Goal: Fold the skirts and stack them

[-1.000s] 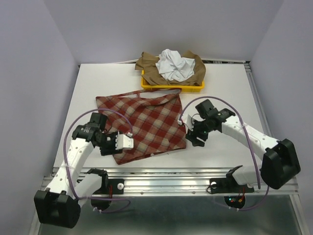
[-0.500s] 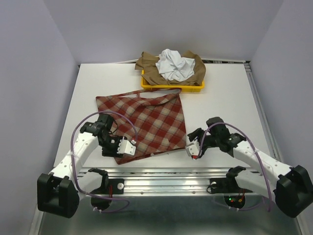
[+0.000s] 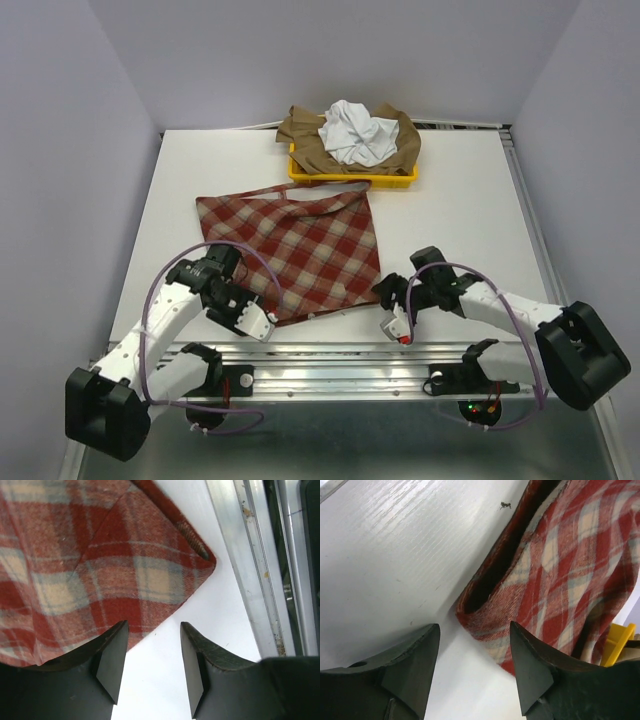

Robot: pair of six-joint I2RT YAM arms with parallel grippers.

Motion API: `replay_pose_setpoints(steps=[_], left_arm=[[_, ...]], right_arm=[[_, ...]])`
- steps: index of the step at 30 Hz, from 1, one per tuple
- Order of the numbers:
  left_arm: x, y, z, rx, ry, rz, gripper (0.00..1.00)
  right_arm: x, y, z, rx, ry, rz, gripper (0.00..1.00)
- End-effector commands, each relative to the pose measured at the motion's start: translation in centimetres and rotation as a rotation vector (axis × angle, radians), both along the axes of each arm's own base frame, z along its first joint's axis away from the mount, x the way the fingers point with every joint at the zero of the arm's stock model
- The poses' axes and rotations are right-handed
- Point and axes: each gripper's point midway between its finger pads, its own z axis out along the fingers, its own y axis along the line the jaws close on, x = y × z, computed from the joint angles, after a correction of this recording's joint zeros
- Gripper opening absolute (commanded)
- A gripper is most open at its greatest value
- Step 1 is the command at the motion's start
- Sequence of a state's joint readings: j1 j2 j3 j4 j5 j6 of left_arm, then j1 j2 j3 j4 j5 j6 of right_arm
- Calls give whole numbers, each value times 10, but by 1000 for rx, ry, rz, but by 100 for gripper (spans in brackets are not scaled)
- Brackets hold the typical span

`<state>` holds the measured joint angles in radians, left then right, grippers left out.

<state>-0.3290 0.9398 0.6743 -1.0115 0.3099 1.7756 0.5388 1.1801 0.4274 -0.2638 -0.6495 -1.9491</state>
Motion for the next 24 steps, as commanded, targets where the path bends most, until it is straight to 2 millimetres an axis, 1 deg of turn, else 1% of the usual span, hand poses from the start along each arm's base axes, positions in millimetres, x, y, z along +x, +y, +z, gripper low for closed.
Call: replay_pose_setpoints(steps=[1, 3, 6, 7, 8, 9, 10, 11, 12, 13, 15, 19, 21, 24], left_arm=[[-14, 6, -17, 97, 47, -120, 54], [-13, 3, -19, 118, 66, -148, 52], [-15, -2, -23, 135, 110, -179, 50], [-14, -3, -23, 144, 112, -188, 49], [-17, -4, -25, 158, 117, -221, 50], [-20, -4, -27, 172, 120, -242, 50], [-21, -4, -28, 183, 116, -263, 49], [-23, -3, -28, 197, 113, -299, 49], [-25, -4, -27, 195, 101, -320, 49], [-29, -6, -28, 202, 101, -355, 50], [-32, -4, -29, 217, 96, -403, 49], [-36, 12, -37, 302, 120, -458, 49], [-36, 17, -40, 330, 127, -478, 50], [-31, 25, -45, 386, 98, -528, 52]], right_arm=[[0, 20, 8, 45, -81, 120, 63], [0, 20, 6, 39, -79, 134, 62], [-4, 26, 2, 25, -76, 180, 56], [-6, 28, -4, 17, -66, 195, 50], [-4, 29, -4, 11, -66, 197, 47], [-5, 31, -7, -2, -53, 204, 43], [-3, 31, -8, -13, -47, 201, 33], [-3, 30, -14, -27, -13, 191, 26], [1, 33, -11, -22, -8, 181, 18], [2, 35, -10, -19, 3, 175, 2], [6, 35, -10, -22, 31, 139, 1], [8, 35, -9, -22, 74, 88, 1], [10, 36, -6, -15, 85, 73, 1], [12, 37, -4, -10, 117, 31, 1]])
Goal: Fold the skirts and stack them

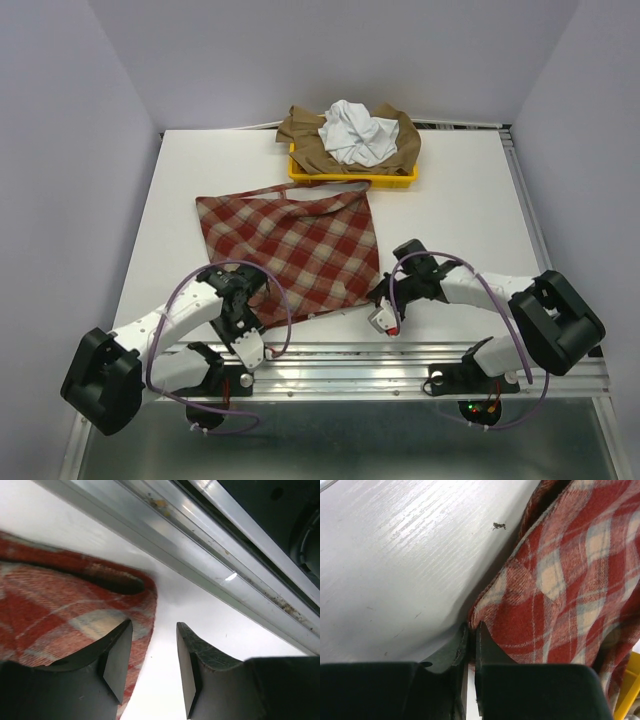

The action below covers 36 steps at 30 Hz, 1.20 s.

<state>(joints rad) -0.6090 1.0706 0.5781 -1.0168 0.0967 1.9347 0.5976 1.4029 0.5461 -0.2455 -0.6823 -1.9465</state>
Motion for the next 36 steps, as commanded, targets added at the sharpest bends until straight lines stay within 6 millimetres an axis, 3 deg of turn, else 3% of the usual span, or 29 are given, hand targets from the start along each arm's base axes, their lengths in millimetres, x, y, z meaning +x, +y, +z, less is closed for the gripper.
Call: replay_pose_setpoints(steps=[1, 6, 12, 16, 20, 23, 24, 26, 27, 28, 30, 31, 33, 36], left_arm=[[-4, 19, -8, 97, 7, -118, 53], [2, 8, -15, 69, 15, -169, 55], [13, -12, -34, 17, 39, -148, 49], [17, -24, -41, -32, 42, -138, 32], [20, -41, -33, -116, 50, -93, 5], [35, -62, -6, -216, 47, -7, 0], [37, -58, 3, -230, 68, 53, 0], [52, -67, 34, -314, 70, 140, 0], [65, -61, 46, -341, 51, 213, 0], [85, -64, 70, -390, 0, 251, 0], [94, -59, 92, -447, 22, 356, 0], [106, -47, 102, -475, 8, 435, 0], [136, -41, 147, -601, -50, 575, 0], [149, -42, 173, -727, -62, 643, 0]], right_arm=[[10, 8, 12, 9, 34, -57, 1], [14, 9, 17, 14, 74, -120, 1], [20, 11, 24, 21, 111, -183, 1], [18, 10, 28, 33, 129, -205, 1], [17, 10, 35, 50, 172, -260, 1], [21, 9, 50, 77, 165, -309, 1], [22, 9, 55, 88, 194, -350, 1], [29, 3, 74, 138, 221, -440, 1], [34, 0, 82, 156, 221, -472, 1], [37, -4, 89, 175, 221, -501, 1], [43, -12, 110, 234, 225, -571, 1], [52, -21, 119, 260, 223, -620, 1], [63, -34, 142, 325, 225, -706, 1], [75, -45, 165, 398, 276, -826, 1]])
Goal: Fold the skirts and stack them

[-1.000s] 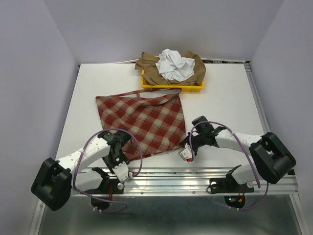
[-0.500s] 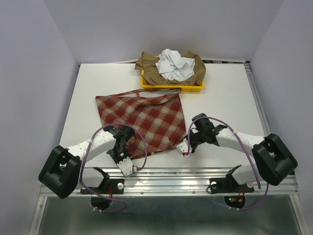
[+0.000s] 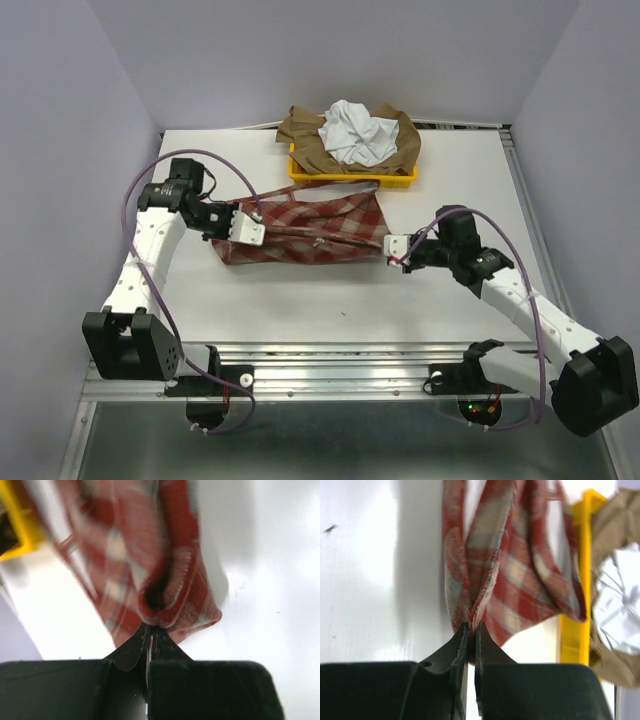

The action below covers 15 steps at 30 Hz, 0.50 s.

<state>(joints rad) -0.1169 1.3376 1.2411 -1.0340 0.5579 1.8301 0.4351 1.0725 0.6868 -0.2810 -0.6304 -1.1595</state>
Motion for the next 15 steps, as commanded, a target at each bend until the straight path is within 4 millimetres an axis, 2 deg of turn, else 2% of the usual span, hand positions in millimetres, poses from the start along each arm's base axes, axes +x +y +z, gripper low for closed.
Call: replay_pose_setpoints(steps=[1, 4, 5, 6, 7, 8, 10, 11, 13, 14, 15], left_arm=[[-4, -12, 45, -265, 73, 123, 0], [1, -20, 69, -390, 113, 196, 0], [4, -21, 79, -462, 130, 223, 0], [8, -22, 84, -500, 146, 243, 0], [12, -23, 96, -539, 143, 256, 0], [17, -23, 110, -618, 160, 297, 0], [28, -24, 129, -704, 159, 361, 0], [40, -24, 151, -779, 139, 428, 0], [44, -25, 166, -839, 116, 469, 0], [54, -24, 185, -877, 31, 453, 0], [46, -26, 201, -936, 50, 497, 0]], right_arm=[[30, -19, 57, 156, 60, -244, 1], [50, -36, 81, 229, 97, -374, 1], [57, -40, 100, 263, 83, -404, 1], [60, -42, 108, 299, 115, -443, 1], [63, -47, 113, 309, 128, -475, 1], [69, -49, 127, 334, 131, -499, 1], [74, -56, 133, 339, 151, -556, 1], [79, -61, 136, 350, 162, -588, 1], [84, -63, 159, 372, 149, -617, 1], [87, -64, 165, 376, 153, -627, 1], [86, -65, 182, 384, 141, -631, 1]])
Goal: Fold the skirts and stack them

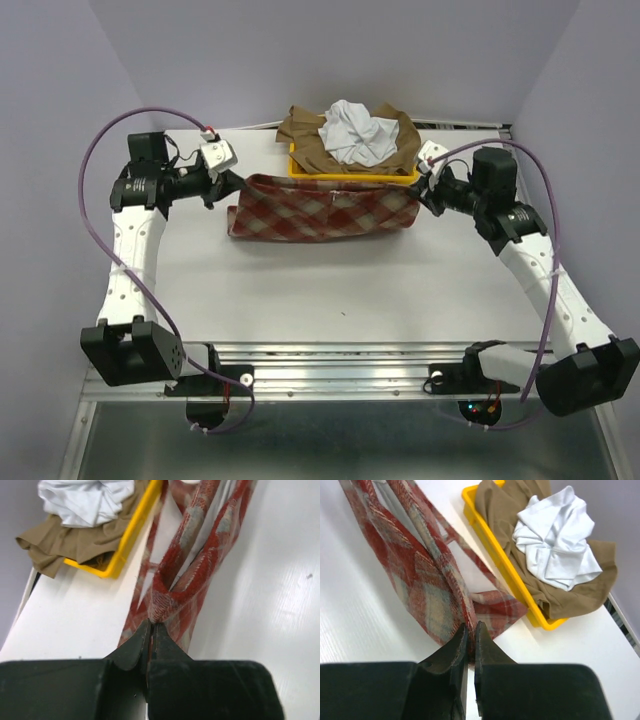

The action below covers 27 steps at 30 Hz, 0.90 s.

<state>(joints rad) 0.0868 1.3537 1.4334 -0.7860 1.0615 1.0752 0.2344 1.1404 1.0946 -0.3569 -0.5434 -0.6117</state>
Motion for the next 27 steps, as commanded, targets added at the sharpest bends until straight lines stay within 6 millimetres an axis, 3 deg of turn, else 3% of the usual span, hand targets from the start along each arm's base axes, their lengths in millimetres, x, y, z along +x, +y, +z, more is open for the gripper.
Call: replay_pose_setpoints(steps=[1, 3, 4, 5, 8, 9, 14, 15, 21, 24, 27], left_arm=[[0, -8, 92, -248, -110, 129, 0], [-10, -10, 114, -278, -151, 138, 0], [-15, -12, 124, -286, -167, 136, 0], [-20, -12, 130, -295, -171, 142, 0], [-45, -15, 151, -317, -212, 144, 0], [-63, -17, 162, -321, -254, 134, 0], [-119, -26, 178, -363, -298, 116, 0], [-139, -29, 183, -369, -327, 104, 0], [-216, -41, 176, -408, -357, 60, 0], [-225, -41, 165, -418, -296, 87, 0], [-201, -32, 147, -427, -213, 180, 0]], right_arm=[[10, -18, 60, 55, -11, -143, 1], [7, -21, 72, 52, 3, -157, 1], [6, -24, 96, 58, -38, -171, 1], [3, -25, 106, 61, -50, -178, 1], [-16, -29, 129, 71, -57, -178, 1], [-24, -30, 146, 91, -81, -178, 1], [-72, -35, 174, 130, -82, -164, 1], [-82, -36, 183, 144, -90, -165, 1], [-139, -48, 192, 188, -64, -183, 1], [-147, -53, 192, 184, -62, -205, 1], [-127, -58, 164, 138, -9, -255, 1]])
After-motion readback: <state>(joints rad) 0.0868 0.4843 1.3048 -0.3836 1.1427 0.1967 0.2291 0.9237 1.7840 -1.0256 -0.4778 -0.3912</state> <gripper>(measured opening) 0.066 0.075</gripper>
